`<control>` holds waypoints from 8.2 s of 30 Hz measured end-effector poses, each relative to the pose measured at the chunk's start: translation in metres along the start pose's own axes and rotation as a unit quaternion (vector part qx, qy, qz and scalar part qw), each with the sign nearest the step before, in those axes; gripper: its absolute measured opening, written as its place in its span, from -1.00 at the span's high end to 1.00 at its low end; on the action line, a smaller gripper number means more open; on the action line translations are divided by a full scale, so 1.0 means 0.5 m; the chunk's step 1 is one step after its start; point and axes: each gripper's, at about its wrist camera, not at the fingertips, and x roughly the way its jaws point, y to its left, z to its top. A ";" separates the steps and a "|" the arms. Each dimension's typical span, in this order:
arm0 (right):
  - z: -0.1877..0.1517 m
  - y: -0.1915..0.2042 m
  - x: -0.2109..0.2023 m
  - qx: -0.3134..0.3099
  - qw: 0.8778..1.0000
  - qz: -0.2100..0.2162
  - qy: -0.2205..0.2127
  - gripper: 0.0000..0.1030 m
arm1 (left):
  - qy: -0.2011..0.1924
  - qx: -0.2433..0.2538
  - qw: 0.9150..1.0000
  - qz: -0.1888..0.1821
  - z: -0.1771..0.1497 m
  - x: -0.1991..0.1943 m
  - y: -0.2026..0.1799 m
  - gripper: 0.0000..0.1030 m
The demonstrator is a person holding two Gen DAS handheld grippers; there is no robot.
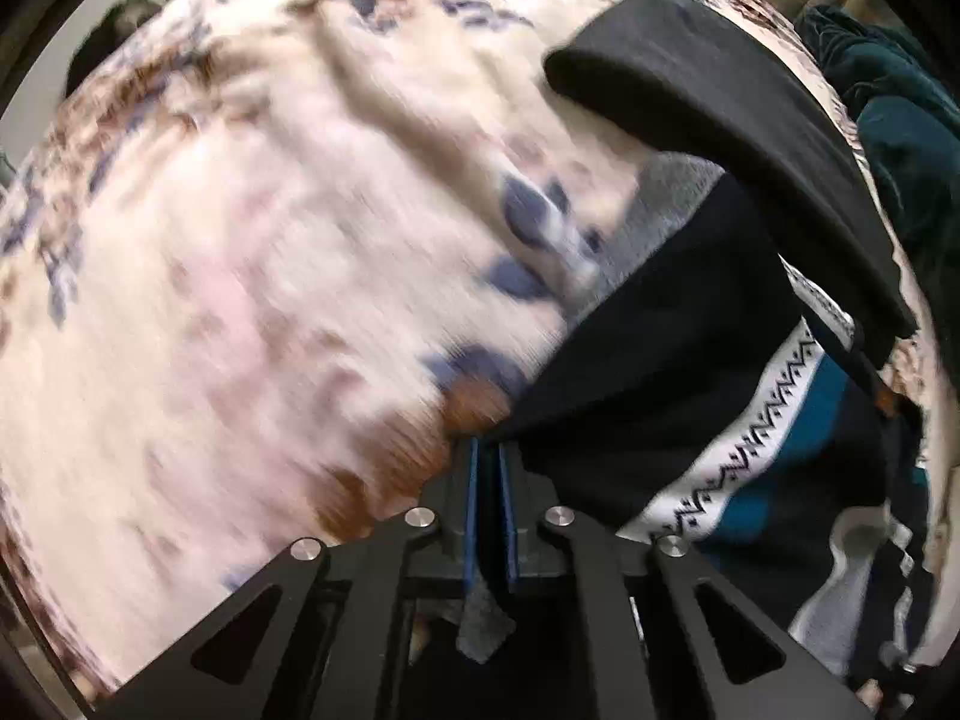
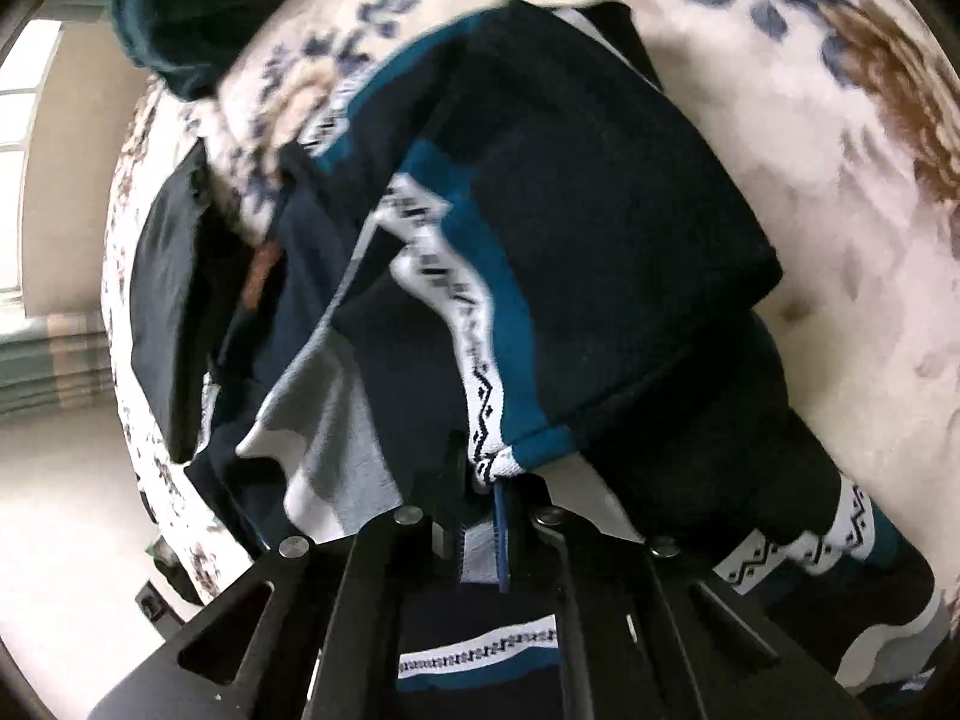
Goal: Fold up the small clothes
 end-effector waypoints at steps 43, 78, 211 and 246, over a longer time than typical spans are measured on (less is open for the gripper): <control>0.048 -0.026 -0.266 -0.124 0.983 -0.135 0.021 -1.00 | -0.056 0.215 0.975 -0.008 -0.231 -0.214 -0.265 -1.00; 0.297 -0.168 -0.205 -0.304 0.937 -0.004 0.170 -0.40 | 0.068 0.151 0.984 0.060 -0.820 -0.183 -0.553 -1.00; -0.577 -0.170 -0.061 -0.311 0.910 -0.089 0.258 0.79 | 0.124 -0.080 0.982 -0.117 -0.602 -0.127 0.317 0.55; -0.231 0.026 0.067 -0.215 0.954 0.000 0.209 0.51 | 0.110 0.058 0.980 -0.154 -0.227 -0.088 0.057 0.86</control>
